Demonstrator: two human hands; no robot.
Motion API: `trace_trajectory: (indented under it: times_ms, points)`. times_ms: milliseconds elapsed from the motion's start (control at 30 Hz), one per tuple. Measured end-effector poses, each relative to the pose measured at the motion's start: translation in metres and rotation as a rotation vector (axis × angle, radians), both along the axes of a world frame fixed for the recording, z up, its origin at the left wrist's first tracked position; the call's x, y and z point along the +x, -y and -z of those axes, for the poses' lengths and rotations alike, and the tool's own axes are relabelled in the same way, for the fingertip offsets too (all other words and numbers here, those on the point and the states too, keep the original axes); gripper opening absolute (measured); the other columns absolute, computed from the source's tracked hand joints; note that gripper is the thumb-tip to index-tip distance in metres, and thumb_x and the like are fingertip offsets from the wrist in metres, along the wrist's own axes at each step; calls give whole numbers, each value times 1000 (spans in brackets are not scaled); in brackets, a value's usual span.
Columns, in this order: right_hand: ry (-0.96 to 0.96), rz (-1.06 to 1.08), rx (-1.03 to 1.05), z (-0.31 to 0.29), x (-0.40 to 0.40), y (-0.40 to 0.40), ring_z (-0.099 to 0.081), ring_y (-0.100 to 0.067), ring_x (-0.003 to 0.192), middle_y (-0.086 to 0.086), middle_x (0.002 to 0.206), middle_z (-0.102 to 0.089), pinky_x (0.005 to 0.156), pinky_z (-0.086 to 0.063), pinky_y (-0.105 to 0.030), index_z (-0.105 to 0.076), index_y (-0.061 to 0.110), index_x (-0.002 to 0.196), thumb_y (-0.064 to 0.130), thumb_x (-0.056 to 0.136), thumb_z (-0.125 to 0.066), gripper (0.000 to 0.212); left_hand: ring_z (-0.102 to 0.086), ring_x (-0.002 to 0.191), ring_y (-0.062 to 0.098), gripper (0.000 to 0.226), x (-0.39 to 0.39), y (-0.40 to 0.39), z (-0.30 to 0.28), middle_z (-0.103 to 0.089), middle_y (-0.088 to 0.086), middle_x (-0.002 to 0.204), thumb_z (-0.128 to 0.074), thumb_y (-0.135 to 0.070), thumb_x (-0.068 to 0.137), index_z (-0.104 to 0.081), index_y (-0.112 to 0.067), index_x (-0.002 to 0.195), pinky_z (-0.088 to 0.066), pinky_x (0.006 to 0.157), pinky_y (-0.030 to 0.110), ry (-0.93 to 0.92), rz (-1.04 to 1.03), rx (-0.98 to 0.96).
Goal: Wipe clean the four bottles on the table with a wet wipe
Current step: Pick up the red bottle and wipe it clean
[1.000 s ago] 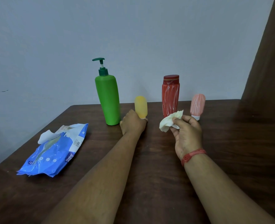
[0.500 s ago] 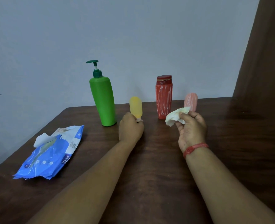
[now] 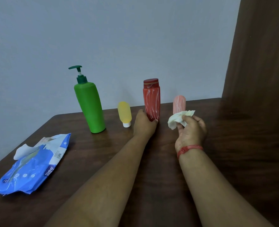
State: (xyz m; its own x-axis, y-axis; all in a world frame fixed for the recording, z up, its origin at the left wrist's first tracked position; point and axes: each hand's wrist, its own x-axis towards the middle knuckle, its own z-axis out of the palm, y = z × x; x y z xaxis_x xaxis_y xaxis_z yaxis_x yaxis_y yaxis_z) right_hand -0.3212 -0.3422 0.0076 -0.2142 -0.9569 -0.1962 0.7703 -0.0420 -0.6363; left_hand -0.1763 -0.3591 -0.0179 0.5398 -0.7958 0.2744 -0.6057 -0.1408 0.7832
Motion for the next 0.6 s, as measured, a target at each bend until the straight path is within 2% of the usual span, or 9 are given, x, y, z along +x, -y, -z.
trace_trajectory:
  times_ms: [167, 333, 467, 600]
  points:
    - [-5, 0, 6, 0, 2, 1, -72, -16, 74, -3, 84, -71, 58, -57, -27, -66, 14, 80, -10, 82, -62, 25, -60, 123, 27, 60, 0, 16, 0, -61, 6, 134, -74, -31, 88, -42, -16, 137, -53, 98, 44, 8, -24, 59]
    - [-5, 1, -2, -2, 4, 0, -72, -16, 73, -1, 80, -71, 60, -58, -29, -66, 14, 78, -10, 81, -61, 25, -63, 115, 23, 54, -1, 4, 1, -67, 3, 125, -77, -27, 85, -52, -18, 132, -49, 88, 33, -24, 9, 8]
    - [-16, -13, -21, -5, 5, -4, -71, -13, 64, 4, 68, -71, 58, -56, -29, -66, 15, 75, -9, 78, -63, 25, -64, 115, 19, 55, -2, -25, 2, -69, 0, 124, -80, -20, 83, -54, -18, 131, -52, 96, 35, -91, 124, -6]
    - [-67, -42, -38, -7, 10, -14, -73, -19, 80, -1, 83, -72, 60, -58, -30, -67, 17, 77, -7, 78, -65, 24, -64, 114, 11, 58, 4, -73, -1, -68, -5, 125, -82, -18, 82, -54, -22, 133, -52, 96, 29, -150, 252, 5]
